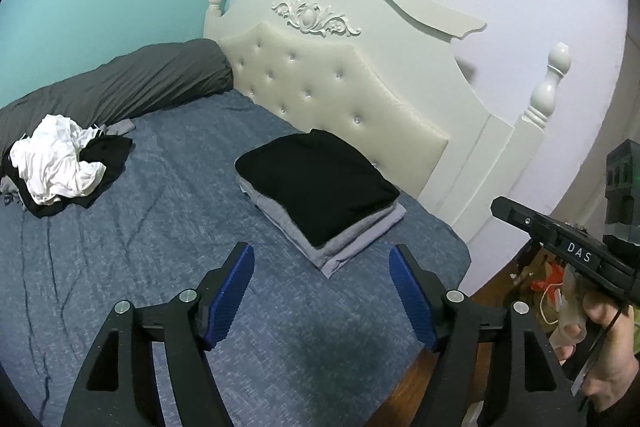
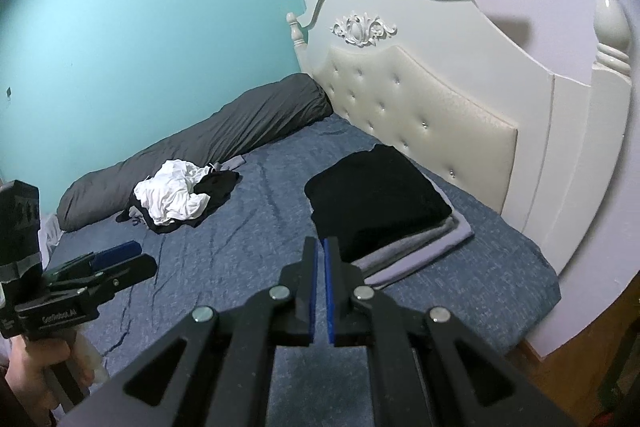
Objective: Fold clothes
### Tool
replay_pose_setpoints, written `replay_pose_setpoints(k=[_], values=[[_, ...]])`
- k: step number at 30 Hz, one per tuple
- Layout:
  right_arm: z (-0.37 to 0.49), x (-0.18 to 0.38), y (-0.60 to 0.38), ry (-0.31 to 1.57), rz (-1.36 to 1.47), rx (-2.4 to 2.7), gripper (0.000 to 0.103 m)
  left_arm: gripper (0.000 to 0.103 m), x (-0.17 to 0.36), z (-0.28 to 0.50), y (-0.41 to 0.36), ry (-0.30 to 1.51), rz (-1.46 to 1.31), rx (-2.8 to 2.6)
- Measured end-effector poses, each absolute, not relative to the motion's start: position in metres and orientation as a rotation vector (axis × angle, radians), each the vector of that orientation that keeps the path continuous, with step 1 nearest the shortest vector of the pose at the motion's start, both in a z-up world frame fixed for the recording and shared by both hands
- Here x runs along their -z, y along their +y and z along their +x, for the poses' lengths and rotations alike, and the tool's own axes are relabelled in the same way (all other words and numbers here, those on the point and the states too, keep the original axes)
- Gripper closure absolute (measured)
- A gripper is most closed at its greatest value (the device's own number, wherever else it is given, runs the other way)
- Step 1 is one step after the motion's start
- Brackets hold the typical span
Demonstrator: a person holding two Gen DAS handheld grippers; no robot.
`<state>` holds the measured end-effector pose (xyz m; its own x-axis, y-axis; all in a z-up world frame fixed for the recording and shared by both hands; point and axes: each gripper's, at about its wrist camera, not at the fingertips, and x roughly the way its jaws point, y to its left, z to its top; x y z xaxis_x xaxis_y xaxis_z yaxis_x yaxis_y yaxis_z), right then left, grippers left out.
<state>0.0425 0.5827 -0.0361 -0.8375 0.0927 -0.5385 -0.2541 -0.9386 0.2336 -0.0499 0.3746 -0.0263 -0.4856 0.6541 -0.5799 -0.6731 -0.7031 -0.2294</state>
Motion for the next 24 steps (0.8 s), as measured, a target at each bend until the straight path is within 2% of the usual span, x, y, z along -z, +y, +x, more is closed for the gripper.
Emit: replay_pose_setpoints(k=[5, 9, 11, 16, 24], values=[[0.054, 0.033, 0.574, 0.45, -0.8, -2.804, 0.093, 0.021, 0.023, -0.037, 0.371, 0.058, -0.828, -2.188], [0.062, 0.033, 0.568, 0.447, -0.805, -2.791, 0.074, 0.018, 0.021, -0.028, 0.367, 0.068, -0.818, -2.184], [0.067, 0.034, 0.564, 0.448, -0.808, -2.786, 0.071, 0.017, 0.02, -0.024, 0.364, 0.066, -0.816, -2.182], [0.079, 0.033, 0.555, 0.451, -0.795, -2.765, 0.052, 0.01, 0.019, -0.016, 0.359, 0.068, -0.808, -2.176], [0.094, 0.033, 0.541, 0.423, -0.788, -2.736, 0.035, 0.004, 0.014, -0.003, 0.349, 0.075, -0.782, -2.175]])
